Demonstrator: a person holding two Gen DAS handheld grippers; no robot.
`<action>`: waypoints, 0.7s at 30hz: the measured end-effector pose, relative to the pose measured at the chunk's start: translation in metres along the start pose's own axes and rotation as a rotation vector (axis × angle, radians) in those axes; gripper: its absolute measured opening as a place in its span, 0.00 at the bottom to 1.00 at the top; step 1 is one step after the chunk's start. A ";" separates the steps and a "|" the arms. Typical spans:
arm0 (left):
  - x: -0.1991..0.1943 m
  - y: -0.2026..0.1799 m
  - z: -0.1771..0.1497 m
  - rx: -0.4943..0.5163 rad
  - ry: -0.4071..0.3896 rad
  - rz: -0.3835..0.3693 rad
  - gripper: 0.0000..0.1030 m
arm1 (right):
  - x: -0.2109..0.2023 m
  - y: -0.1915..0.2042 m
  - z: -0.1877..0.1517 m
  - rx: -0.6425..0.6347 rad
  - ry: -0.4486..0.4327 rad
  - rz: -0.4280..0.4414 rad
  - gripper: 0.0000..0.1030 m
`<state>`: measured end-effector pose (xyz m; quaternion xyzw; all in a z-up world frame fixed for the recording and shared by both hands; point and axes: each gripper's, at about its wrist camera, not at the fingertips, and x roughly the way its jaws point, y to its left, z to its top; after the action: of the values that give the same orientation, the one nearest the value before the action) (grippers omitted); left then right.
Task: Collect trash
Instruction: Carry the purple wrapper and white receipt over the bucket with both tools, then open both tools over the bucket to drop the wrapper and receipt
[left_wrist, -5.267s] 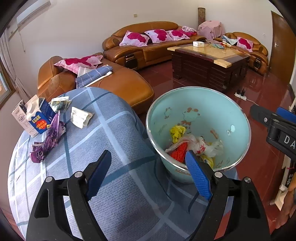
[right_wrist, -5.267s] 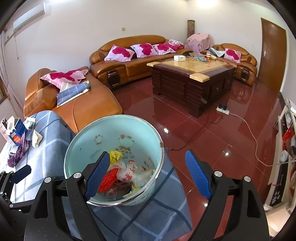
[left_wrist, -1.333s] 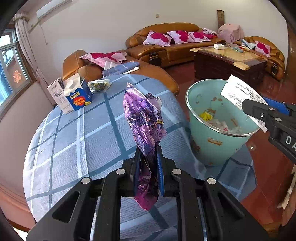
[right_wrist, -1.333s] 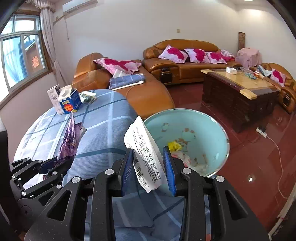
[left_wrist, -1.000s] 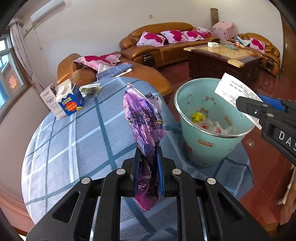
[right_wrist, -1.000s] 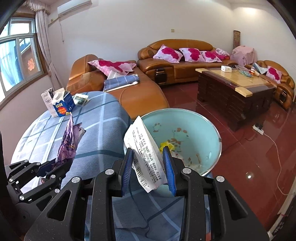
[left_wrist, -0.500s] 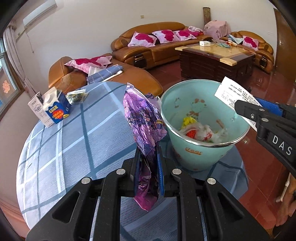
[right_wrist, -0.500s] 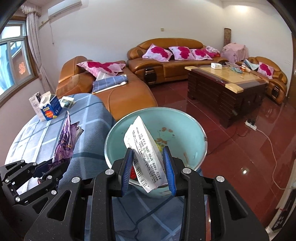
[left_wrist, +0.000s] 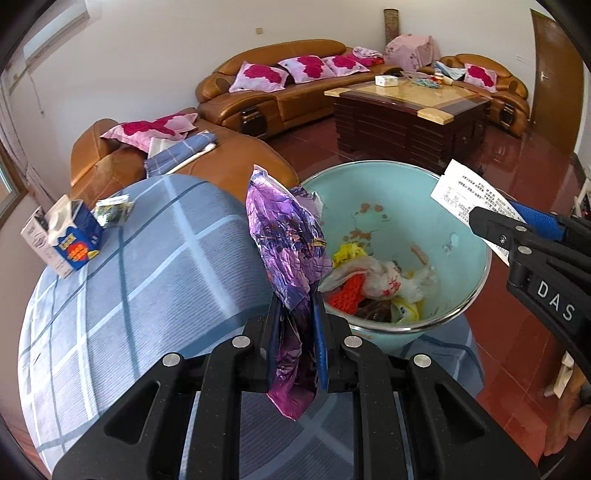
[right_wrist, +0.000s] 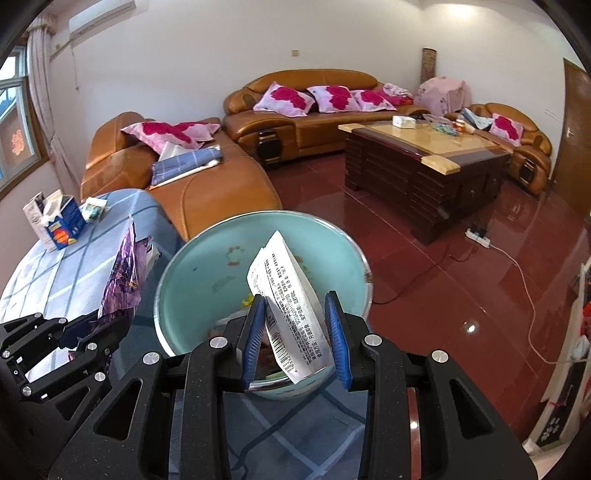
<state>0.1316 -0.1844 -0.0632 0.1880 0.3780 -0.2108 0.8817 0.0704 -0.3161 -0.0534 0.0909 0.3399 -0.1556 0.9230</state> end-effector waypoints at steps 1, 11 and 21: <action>0.001 -0.001 0.001 0.001 0.001 -0.002 0.16 | 0.002 -0.002 0.001 0.003 0.001 -0.004 0.33; 0.023 -0.014 0.017 0.013 0.020 -0.043 0.16 | 0.020 -0.005 0.016 -0.001 0.006 -0.028 0.34; 0.044 -0.016 0.023 -0.001 0.071 -0.075 0.23 | 0.049 -0.011 0.022 0.001 0.061 -0.005 0.38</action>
<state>0.1643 -0.2195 -0.0836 0.1809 0.4161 -0.2367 0.8592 0.1150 -0.3432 -0.0694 0.0955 0.3680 -0.1553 0.9118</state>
